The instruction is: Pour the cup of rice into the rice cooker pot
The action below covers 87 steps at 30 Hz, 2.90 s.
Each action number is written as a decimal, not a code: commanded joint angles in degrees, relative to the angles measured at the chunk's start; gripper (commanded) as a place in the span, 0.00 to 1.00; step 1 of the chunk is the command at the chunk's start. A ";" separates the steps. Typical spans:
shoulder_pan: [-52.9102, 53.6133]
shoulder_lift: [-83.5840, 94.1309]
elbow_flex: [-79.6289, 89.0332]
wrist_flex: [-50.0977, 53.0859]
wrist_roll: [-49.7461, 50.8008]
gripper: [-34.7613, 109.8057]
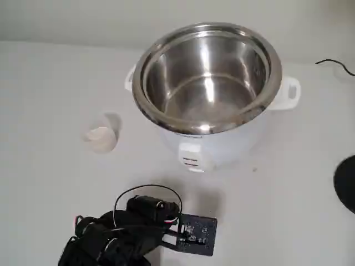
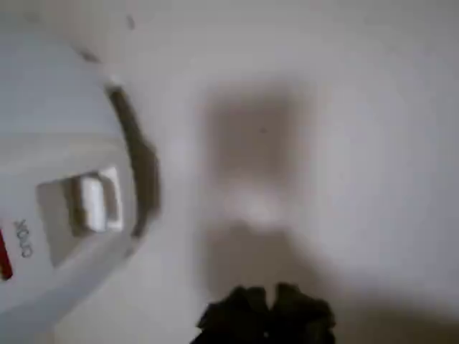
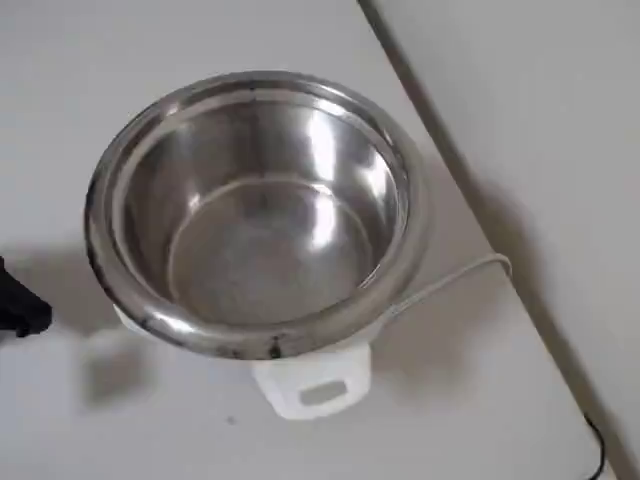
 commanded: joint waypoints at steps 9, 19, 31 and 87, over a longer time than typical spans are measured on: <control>-1.58 -0.44 1.49 1.23 -0.97 0.24; -1.58 -0.44 1.49 1.23 -0.97 0.24; 0.79 -0.44 1.58 0.88 -6.24 0.24; -41.22 -79.28 5.19 -127.27 -70.84 0.57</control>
